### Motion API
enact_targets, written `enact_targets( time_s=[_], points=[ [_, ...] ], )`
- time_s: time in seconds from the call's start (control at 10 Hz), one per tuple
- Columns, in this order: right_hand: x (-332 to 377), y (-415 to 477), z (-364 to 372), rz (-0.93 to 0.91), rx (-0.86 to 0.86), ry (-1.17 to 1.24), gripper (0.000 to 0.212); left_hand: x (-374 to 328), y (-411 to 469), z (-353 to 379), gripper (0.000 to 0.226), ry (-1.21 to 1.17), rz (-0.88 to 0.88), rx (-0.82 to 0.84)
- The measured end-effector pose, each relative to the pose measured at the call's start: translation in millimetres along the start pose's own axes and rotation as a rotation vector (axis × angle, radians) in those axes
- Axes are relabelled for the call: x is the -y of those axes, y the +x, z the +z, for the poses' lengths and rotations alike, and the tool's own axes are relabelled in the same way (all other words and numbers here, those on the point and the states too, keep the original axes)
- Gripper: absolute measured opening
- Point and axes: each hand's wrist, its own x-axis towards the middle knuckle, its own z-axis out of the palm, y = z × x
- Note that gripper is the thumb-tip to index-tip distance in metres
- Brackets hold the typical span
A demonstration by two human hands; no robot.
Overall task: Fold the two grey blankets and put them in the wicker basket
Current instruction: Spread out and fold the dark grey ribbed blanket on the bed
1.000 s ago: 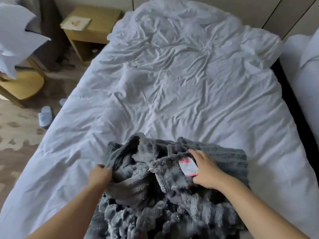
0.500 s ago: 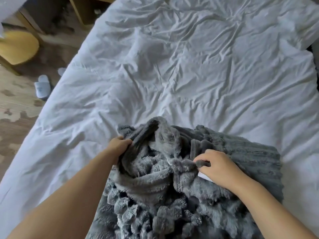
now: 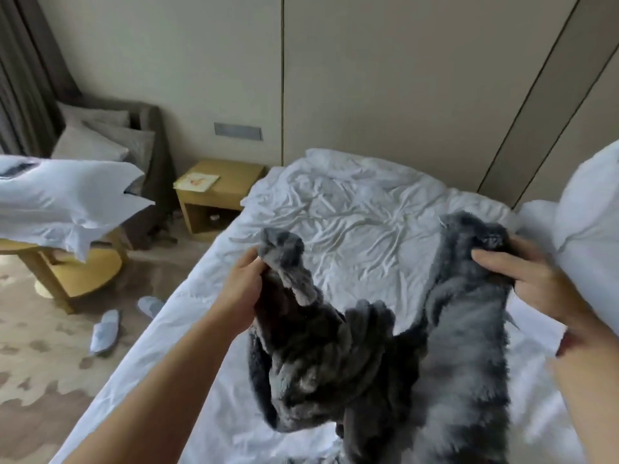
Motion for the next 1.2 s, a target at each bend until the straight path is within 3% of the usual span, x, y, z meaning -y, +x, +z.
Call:
enact_targets(
  time_s=[0.1, 0.2, 0.3, 0.4, 0.5, 0.6, 0.7, 0.8, 0.9, 1.0, 1.1, 1.2],
  points=[
    [20, -4, -23, -0.064, -0.044, 0.197, 0.019, -33, 2, 22, 0.024, 0.064, 0.100, -0.029],
    [-3, 0, -45, 0.130, -0.245, -0.117, 0.012, -30, 0, 24, 0.030, 0.509, 0.067, 0.064],
    [-40, -15, -67, 0.249, -0.254, -0.493, 0.007, -6, -1, 11, 0.072, 0.994, -0.105, 0.334],
    [-40, -29, -75, 0.213, -0.189, -0.623, 0.012, 20, -6, 7, 0.070, 1.531, -0.165, 0.575],
    [-15, -29, -75, 0.172, -0.117, -0.645, 0.012, 33, -4, 11, 0.036, 1.733, -0.062, 0.502],
    [24, -35, -65, 0.043, 0.005, -0.468, 0.025, 12, 1, 23, 0.026, 1.825, 0.170, 0.167],
    [54, -42, -59, -0.040, 0.099, -0.222, 0.048, -27, -2, 45, 0.025, 1.465, 0.300, -0.010],
    [75, -40, -46, -0.076, 0.282, 0.128, 0.029, -65, -23, 77, 0.032, 0.602, 0.134, 0.075],
    [81, -36, -26, -0.055, -0.174, -0.440, 0.078, -99, -51, 108, 0.028, 0.068, 0.022, 0.287],
    [93, -14, 2, -0.137, 0.255, 0.182, 0.041, -124, -78, 137, 0.029, -0.136, 0.017, 0.495],
    [107, -5, 30, -0.207, 0.190, 0.090, 0.022, -137, -99, 160, 0.033, -0.153, 0.063, 0.624],
    [107, 3, 43, -0.280, 0.170, 0.107, 0.027, -142, -109, 170, 0.029, -0.134, 0.126, 0.655]
  ],
)
